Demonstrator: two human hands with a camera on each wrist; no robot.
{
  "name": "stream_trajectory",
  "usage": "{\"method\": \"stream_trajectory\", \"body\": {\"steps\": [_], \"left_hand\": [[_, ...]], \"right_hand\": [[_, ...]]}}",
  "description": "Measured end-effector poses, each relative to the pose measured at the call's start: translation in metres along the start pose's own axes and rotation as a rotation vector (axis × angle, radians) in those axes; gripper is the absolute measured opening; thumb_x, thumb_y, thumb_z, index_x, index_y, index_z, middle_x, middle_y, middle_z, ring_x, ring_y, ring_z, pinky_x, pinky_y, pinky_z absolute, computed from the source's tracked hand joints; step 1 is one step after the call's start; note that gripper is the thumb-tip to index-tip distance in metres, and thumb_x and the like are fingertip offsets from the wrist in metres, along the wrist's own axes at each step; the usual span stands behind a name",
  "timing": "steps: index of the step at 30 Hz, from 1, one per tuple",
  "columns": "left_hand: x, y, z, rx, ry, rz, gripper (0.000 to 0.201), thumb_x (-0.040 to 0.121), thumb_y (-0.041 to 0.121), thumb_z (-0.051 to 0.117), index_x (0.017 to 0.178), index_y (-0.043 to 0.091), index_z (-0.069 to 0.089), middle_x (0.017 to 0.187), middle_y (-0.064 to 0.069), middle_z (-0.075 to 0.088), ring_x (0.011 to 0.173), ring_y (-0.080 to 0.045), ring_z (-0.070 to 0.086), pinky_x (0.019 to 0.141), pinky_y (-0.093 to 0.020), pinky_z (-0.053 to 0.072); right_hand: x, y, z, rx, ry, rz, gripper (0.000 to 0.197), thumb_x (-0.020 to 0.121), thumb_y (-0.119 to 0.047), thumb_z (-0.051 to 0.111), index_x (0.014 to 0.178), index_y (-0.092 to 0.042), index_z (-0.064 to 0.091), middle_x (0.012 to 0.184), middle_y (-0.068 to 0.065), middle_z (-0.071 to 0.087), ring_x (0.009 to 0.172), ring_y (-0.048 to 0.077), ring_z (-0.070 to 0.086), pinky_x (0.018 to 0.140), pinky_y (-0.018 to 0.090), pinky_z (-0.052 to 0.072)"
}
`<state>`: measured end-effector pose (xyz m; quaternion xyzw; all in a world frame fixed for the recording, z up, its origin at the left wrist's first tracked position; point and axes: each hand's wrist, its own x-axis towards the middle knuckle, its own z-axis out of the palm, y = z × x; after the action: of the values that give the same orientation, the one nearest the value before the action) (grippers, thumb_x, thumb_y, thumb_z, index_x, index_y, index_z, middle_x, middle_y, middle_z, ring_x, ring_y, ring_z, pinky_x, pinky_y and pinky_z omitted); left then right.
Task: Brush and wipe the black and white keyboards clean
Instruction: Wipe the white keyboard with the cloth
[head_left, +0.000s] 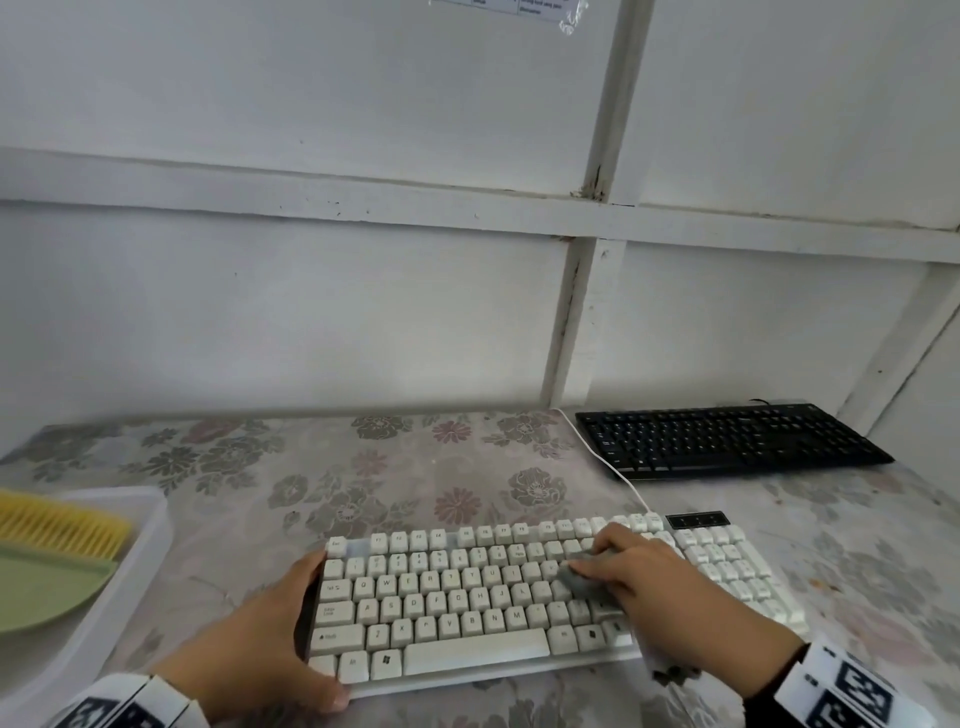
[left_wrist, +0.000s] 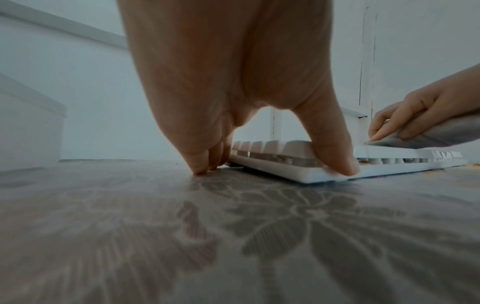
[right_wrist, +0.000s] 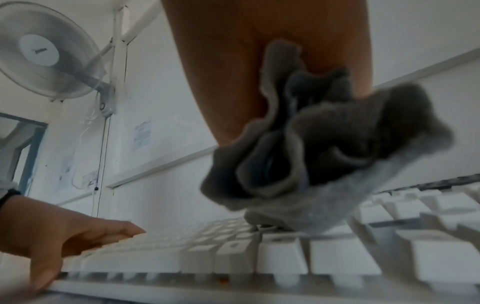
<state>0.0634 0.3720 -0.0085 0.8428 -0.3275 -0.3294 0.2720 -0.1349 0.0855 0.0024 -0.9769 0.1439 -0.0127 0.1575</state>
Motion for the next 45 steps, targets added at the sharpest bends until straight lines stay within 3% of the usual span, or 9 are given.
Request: {"method": "stream_trajectory", "body": {"steps": [7,11,18,23,27,37,40,43,45], "left_hand": [[-0.002,0.005,0.001,0.026,0.023,0.019,0.124,0.050,0.041,0.087,0.143,0.035,0.004,0.110,0.035,0.033,0.114,0.003,0.039,0.095,-0.015,0.030],[0.000,0.002,0.001,0.005,0.017,0.013,0.125,0.049,0.040,0.087,0.143,0.034,0.004,0.117,0.031,0.037,0.116,0.003,0.040,0.096,-0.015,0.031],[0.001,-0.002,0.001,0.000,0.011,-0.009,0.130,0.045,0.046,0.085,0.144,0.037,0.002,0.126,0.029,0.037,0.119,0.003,0.040,0.104,-0.020,0.033],[0.002,-0.001,0.001,-0.003,-0.004,-0.005,0.132,0.043,0.048,0.086,0.144,0.036,0.001,0.120,0.030,0.035,0.118,0.002,0.039,0.102,-0.019,0.032],[0.002,-0.001,0.000,0.016,-0.004,-0.028,0.134,0.042,0.052,0.085,0.144,0.035,0.000,0.122,0.027,0.037,0.117,0.000,0.041,0.104,-0.022,0.033],[0.001,0.001,0.001,0.012,-0.005,-0.011,0.136,0.038,0.052,0.082,0.145,0.034,0.000,0.122,0.027,0.035,0.119,-0.001,0.040,0.104,-0.021,0.032],[0.000,0.002,0.000,0.007,-0.015,0.005,0.136,0.035,0.053,0.082,0.144,0.034,0.001,0.117,0.032,0.033,0.118,0.000,0.039,0.103,-0.020,0.032],[0.000,0.001,0.000,0.039,-0.014,0.003,0.141,0.029,0.057,0.085,0.142,0.036,0.002,0.116,0.030,0.034,0.117,-0.001,0.039,0.102,-0.020,0.032],[0.001,0.002,0.000,0.039,-0.004,0.003,0.137,0.035,0.054,0.083,0.143,0.034,0.002,0.117,0.028,0.034,0.116,-0.001,0.039,0.101,-0.019,0.032]], "right_hand": [[-0.008,0.001,-0.017,0.012,-0.031,0.157,0.026,0.099,-0.032,0.044,0.106,-0.031,0.069,0.094,-0.014,0.047,0.084,0.001,0.050,0.073,0.011,0.038],[0.009,-0.035,-0.019,0.102,-0.054,0.061,0.026,0.098,-0.034,0.046,0.108,-0.025,0.068,0.100,-0.012,0.049,0.089,0.002,0.052,0.082,0.015,0.042],[0.030,-0.060,0.007,-0.035,-0.116,-0.093,0.026,0.095,-0.011,0.044,0.106,-0.018,0.067,0.109,0.001,0.049,0.098,0.022,0.051,0.085,0.030,0.042],[0.008,-0.014,-0.009,0.025,-0.055,0.029,0.022,0.097,-0.031,0.048,0.106,-0.027,0.068,0.102,-0.012,0.051,0.091,0.003,0.054,0.078,0.011,0.039],[-0.004,0.010,-0.022,-0.014,-0.057,0.124,0.044,0.091,-0.053,0.038,0.108,-0.026,0.069,0.100,-0.009,0.052,0.089,0.001,0.052,0.077,0.012,0.040],[0.021,-0.058,-0.003,0.004,-0.075,-0.125,0.024,0.098,-0.024,0.046,0.111,-0.021,0.067,0.109,-0.004,0.049,0.097,0.016,0.050,0.084,0.018,0.039],[0.017,-0.041,-0.002,0.017,-0.100,-0.061,0.027,0.099,-0.023,0.045,0.116,-0.022,0.066,0.111,-0.003,0.050,0.097,0.014,0.051,0.075,0.006,0.032],[0.003,-0.016,-0.013,0.052,-0.074,0.048,0.033,0.092,-0.045,0.048,0.111,-0.025,0.067,0.103,-0.009,0.050,0.093,0.005,0.053,0.076,0.007,0.035],[-0.004,0.004,-0.021,0.002,-0.066,0.112,0.029,0.095,-0.040,0.048,0.108,-0.024,0.068,0.100,-0.009,0.049,0.090,0.006,0.053,0.075,0.009,0.035]]}}
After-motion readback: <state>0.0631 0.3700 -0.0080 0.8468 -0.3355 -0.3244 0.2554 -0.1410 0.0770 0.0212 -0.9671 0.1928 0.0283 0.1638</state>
